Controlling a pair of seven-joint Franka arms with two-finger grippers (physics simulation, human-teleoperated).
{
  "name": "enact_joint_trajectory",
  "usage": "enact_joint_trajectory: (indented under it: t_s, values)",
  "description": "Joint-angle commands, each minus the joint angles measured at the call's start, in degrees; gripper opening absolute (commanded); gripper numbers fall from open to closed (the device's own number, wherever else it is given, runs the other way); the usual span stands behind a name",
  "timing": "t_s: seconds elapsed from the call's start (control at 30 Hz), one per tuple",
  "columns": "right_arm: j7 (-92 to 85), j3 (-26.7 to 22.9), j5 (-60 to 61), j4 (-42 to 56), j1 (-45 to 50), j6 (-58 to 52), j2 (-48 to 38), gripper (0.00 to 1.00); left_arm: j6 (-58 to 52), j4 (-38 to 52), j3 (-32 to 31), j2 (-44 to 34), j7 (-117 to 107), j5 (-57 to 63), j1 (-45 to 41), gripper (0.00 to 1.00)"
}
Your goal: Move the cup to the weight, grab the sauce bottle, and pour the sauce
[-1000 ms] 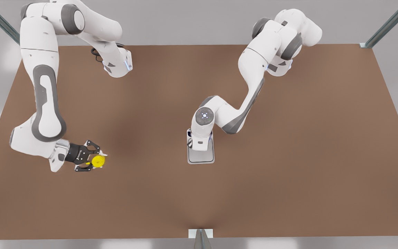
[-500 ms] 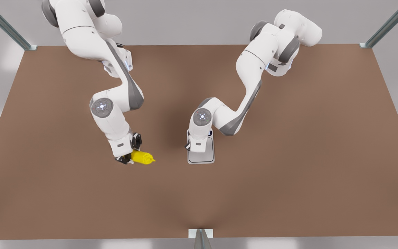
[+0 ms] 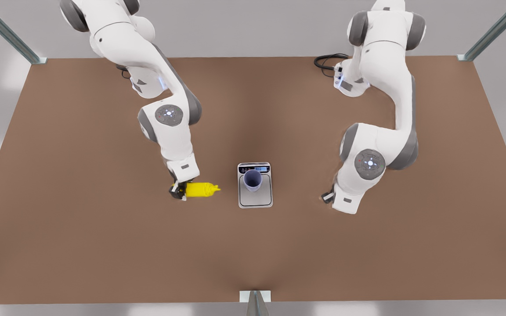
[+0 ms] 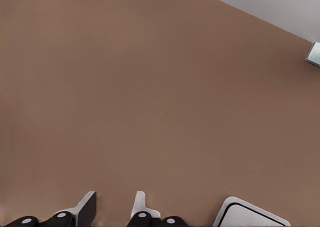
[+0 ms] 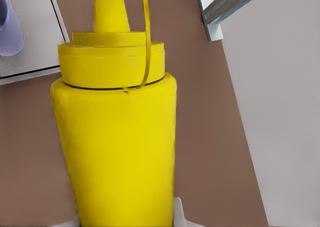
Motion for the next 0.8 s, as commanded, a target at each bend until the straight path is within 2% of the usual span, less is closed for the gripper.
enact_joint_trajectory:
  t_s: [0.0, 0.07, 0.1, 0.13, 0.17, 0.2, 0.23, 0.27, 0.33, 0.4, 0.47, 0.57, 0.77]
  values:
    - [0.25, -0.07, -1.30, 0.13, 0.67, -0.10, 0.13, 0.59, -1.36, -0.04, 2.51, -0.03, 4.35, -6.33, 0.01, 0.53]
    - [1.66, 0.02, -6.23, 4.00, 4.01, -1.32, 2.68, 0.59, -6.38, -1.80, 13.58, -0.29, 23.16, -9.06, 0.54, 0.56]
    - [1.66, 0.02, -7.81, 6.54, 5.15, -3.43, 4.26, 0.59, -7.17, -3.11, 16.40, -0.65, 28.17, -9.06, 0.54, 0.60]
    - [1.66, 0.11, -9.83, 9.01, 6.47, -4.84, 5.93, 0.59, -8.40, -3.91, 19.47, -1.43, 33.88, -8.97, 0.54, 0.73]
    - [1.57, 0.11, -12.46, 11.12, 7.52, -6.60, 7.34, 0.59, -8.58, -4.52, 21.85, -2.14, 38.02, -8.80, 0.71, 0.97]
    - [1.57, 0.11, -13.96, 12.09, 8.05, -7.04, 8.22, 0.59, -8.22, -7.33, 21.76, -6.00, 38.11, -8.36, 1.24, 1.00]
    - [1.31, 0.02, -16.77, 12.43, 9.54, -8.00, 8.66, 0.59, -8.75, -7.77, 15.01, -9.34, 37.41, -8.18, 7.91, 1.00]
    - [1.22, 0.11, -20.73, 13.49, 10.34, -9.33, 9.63, 0.59, -8.75, -7.86, 2.53, -13.30, 37.15, -2.75, 18.45, 1.00]
    - [1.05, 0.11, -23.19, 13.14, 10.95, -11.52, 9.63, 0.59, -3.65, -14.98, -20.50, -20.86, 34.43, 5.61, 34.98, 1.00]
    - [1.13, 0.11, -24.42, 13.05, 12.09, -12.31, 9.80, 0.59, -3.65, -14.54, -27.01, -22.45, 34.16, 10.45, 39.39, 1.00]
    - [1.49, 0.11, -25.91, 13.05, 13.32, -13.19, 10.86, 0.59, -3.39, -14.45, -26.58, -22.97, 34.16, 12.91, 37.46, 1.00]
    - [1.66, 0.02, -28.20, 12.96, 14.56, -13.98, 12.09, 0.59, -3.92, -14.81, -21.39, -23.41, 34.86, 12.83, 32.09, 1.00]
    - [1.66, 0.02, -33.39, 12.79, 16.49, -16.62, 14.90, 0.59, -4.00, -13.84, -21.57, -21.92, 34.16, 12.30, 32.00, 1.00]
